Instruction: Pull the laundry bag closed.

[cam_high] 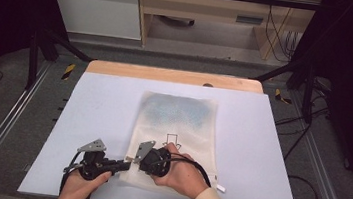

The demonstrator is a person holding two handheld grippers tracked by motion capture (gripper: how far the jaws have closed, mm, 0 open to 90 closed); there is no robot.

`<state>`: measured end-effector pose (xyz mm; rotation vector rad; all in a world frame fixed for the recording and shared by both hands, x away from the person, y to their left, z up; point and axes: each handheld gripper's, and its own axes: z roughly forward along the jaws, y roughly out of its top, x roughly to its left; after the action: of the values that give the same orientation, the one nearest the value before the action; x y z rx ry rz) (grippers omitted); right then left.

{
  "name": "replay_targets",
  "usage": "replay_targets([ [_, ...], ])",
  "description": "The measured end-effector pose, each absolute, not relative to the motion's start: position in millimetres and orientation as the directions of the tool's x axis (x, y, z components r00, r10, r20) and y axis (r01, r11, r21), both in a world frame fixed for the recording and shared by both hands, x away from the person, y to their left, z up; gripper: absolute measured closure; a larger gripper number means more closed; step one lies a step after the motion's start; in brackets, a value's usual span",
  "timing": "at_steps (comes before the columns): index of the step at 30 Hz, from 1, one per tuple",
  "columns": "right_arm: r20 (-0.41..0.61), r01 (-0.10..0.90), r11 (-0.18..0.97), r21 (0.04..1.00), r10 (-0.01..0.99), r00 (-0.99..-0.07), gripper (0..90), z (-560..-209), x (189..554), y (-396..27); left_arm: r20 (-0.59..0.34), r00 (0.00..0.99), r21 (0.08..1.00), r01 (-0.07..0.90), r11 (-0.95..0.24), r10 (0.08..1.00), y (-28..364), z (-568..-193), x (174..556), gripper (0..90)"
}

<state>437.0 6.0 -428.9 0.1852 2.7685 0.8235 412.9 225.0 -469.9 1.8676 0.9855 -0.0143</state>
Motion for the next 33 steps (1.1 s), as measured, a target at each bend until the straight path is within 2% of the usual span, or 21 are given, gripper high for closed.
replay_targets([
  [25,-0.222,0.040,0.772,0.634,0.232,-0.947,82.0,-438,426,-8,-0.360,0.693,0.767,0.601,-0.225,0.625,220,-468,409,85.0],
  [33,-0.206,0.052,0.753,0.656,0.246,-0.947,82.0,-437,426,-13,-0.370,0.695,0.767,0.603,-0.219,0.616,220,-467,409,85.0],
])
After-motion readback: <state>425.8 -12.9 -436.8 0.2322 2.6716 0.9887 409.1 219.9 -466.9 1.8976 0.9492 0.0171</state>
